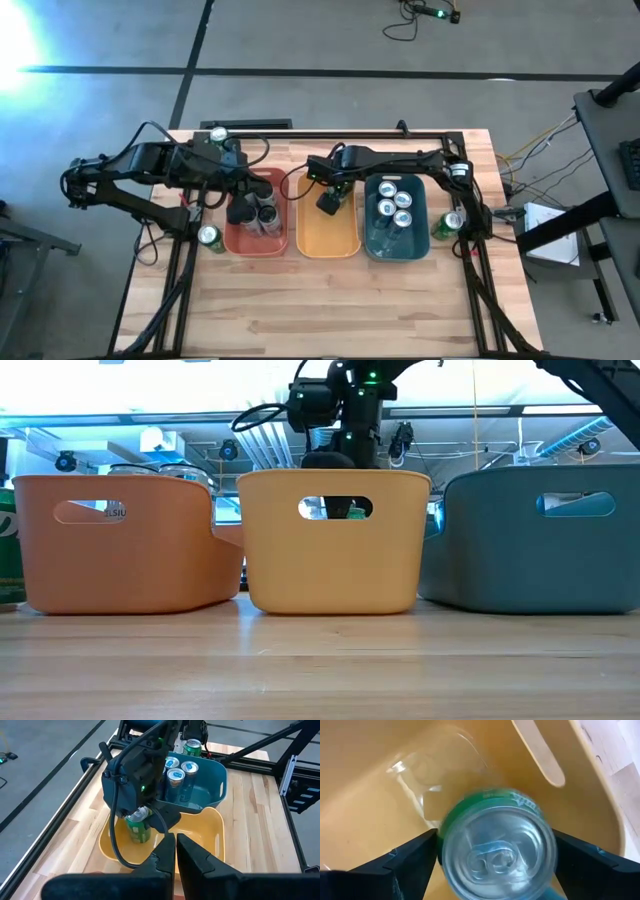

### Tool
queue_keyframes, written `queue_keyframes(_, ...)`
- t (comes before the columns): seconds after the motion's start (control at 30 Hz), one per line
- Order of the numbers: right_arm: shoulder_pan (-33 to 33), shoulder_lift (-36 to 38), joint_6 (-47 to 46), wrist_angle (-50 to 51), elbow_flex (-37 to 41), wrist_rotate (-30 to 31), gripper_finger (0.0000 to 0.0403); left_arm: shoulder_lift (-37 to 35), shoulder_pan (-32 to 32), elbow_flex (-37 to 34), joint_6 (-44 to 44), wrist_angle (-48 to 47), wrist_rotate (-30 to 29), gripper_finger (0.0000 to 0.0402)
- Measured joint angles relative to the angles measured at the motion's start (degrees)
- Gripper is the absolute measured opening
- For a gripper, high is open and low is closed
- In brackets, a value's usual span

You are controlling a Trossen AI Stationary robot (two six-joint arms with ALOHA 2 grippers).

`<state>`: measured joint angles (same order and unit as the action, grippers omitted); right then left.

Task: Sort soda cans
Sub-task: Put the top right green soda can into the yellow bin, then put the top left green soda can into the yellow bin

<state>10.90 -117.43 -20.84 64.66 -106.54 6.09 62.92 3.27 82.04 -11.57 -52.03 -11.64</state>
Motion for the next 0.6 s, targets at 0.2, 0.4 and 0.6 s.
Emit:
queue_keyframes(0.2,0.0,0.2,1.3,0.8,-0.5,0.0,0.0352,0.0,0.0,0.0,0.0,0.0,0.0,0.0)
queue_keyframes(0.4,-0.1,0.3,-3.1,3.8,-3.6,-0.6,0.0347,0.0,0.0,0.0,0.1,0.0,0.0,0.0)
queue_keyframes(0.6,-0.1,0.4,-5.6,7.8,-8.3,-0.6,0.0352,-0.1,0.0,0.0,0.5,0.0,0.0,0.0)
